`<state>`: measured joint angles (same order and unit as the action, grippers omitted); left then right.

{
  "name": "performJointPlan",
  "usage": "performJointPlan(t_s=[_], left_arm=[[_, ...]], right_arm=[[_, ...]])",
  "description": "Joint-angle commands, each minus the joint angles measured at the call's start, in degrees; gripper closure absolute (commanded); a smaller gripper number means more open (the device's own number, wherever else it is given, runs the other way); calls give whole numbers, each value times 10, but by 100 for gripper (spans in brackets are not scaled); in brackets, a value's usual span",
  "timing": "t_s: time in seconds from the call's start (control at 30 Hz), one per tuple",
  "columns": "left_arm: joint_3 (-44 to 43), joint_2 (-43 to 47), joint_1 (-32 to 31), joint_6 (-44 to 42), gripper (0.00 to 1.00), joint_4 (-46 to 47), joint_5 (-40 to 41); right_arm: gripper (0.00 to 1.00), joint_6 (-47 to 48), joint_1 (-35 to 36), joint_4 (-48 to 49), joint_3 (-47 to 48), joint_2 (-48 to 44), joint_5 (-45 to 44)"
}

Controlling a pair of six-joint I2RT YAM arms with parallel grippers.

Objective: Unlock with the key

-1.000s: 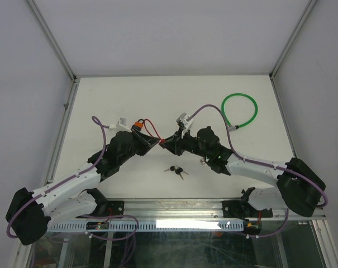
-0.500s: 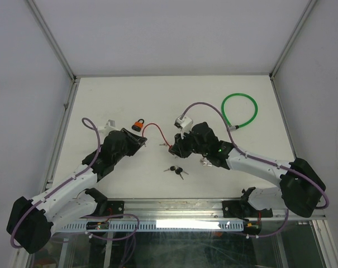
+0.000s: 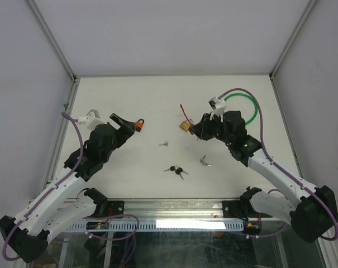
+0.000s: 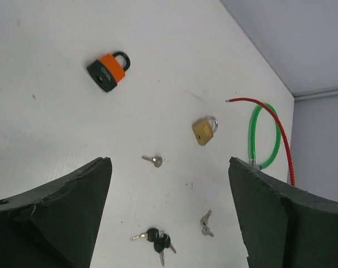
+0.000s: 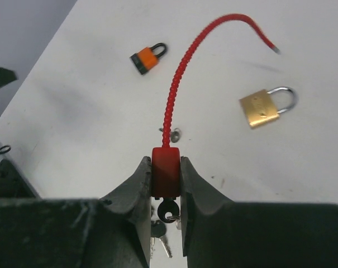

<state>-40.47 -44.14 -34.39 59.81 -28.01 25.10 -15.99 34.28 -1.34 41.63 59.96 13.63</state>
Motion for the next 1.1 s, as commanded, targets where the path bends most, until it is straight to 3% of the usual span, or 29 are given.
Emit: performJointPlan(t_s=[0.0,0.2,0.33,0.53,0.83,1.07], left_arm=[[-97,-6,7,-91,11,-72,83],[-195,-37,9,-222,1,-104,151],[-232,-60,9,-292,1,-103,152],[-185,-49,11,-342,1,-75,152],[-152,-18,30,-363,1,-48,101],[-148,-13,48,-365,1,-45,92]], right_arm=[[100,-42,-62,-4,22,-19,-13],[100,-89,-144,54,-7,-36,12],[100,-137,-202,109,-26,0,46],[100,-180,-251,140,-62,58,81],[100,-143,-315,40,-113,82,49],[95,-94,-323,-18,-107,111,45]])
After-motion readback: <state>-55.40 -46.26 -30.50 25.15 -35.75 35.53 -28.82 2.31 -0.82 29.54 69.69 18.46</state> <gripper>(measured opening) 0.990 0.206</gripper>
